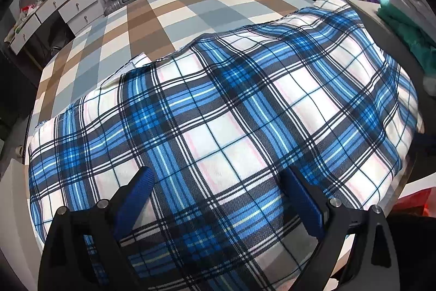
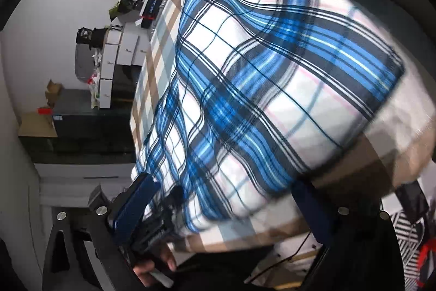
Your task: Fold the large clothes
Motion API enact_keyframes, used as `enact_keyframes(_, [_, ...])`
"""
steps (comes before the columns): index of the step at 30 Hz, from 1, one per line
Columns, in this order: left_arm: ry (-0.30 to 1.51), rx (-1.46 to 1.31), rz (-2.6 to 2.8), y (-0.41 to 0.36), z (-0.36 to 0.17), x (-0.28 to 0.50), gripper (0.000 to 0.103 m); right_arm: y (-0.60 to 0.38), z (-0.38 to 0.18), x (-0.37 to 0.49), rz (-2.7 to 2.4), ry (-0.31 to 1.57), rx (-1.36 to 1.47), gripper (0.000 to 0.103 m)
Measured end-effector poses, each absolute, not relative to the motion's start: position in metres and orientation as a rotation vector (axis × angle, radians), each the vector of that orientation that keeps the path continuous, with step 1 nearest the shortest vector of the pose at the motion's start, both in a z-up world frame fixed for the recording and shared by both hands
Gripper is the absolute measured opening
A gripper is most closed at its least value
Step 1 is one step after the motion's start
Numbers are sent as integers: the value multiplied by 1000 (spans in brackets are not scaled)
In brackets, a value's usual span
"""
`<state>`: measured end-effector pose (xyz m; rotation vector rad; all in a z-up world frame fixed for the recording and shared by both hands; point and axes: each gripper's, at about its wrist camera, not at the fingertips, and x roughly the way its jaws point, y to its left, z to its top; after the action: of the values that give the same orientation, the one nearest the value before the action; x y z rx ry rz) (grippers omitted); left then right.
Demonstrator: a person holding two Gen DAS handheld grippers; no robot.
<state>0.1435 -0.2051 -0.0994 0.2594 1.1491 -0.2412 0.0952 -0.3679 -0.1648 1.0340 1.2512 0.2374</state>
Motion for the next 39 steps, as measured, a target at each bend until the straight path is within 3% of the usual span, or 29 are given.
enact_keyframes(7, [1141,276,-242,-207,-100,143,95,-336,-145,118,126,1207,798,103])
enact_keyframes(8, [1141,275,-244,-207,-100,143,95,-332,-143,120,104,1188,764,98])
enact_keyframes(9, [1143,270,-245,-206,-100,143,95,-333,-139,120,86,1165,739,92])
enact_keyframes(10, [1143,268,-243,-206,-101,143,95,-332,-137,120,63,1145,699,71])
enact_keyframes(11, [1143,268,-240,-206,-101,143,95,-328,-134,120,42,1134,655,41])
enact_keyframes(13, [1139,267,-233,-206,-101,143,95,-327,-130,117,26,1097,570,24])
enact_keyframes(19, [1132,271,-240,-209,-103,143,95,-320,-106,112,208,930,526,22])
enact_keyframes(21, [1138,261,-243,-208,-103,144,95,-319,-98,112,262,881,536,29])
enact_keyframes(23, [1142,252,-243,-207,-103,145,95,-318,-105,117,245,917,544,47])
enact_keyframes(25, [1141,253,-240,-208,-103,144,95,-325,-125,125,180,1005,610,59])
enact_keyframes(29, [1141,253,-239,-208,-103,144,95,-342,-149,137,93,1060,780,65])
enact_keyframes(32, [1139,252,-239,-209,-103,144,95,-338,-147,150,74,1064,724,68])
enact_keyframes(34, [1134,251,-241,-209,-103,144,95,-329,-140,154,69,1042,634,62])
enact_keyframes(35, [1135,248,-241,-209,-104,144,95,-325,-134,153,70,1014,593,46])
enact_keyframes(37, [1143,233,-248,-208,-104,146,95,-317,-121,150,72,968,468,23])
enact_keyframes(39, [1148,224,-262,-209,-105,149,95,-306,-106,147,106,924,315,20])
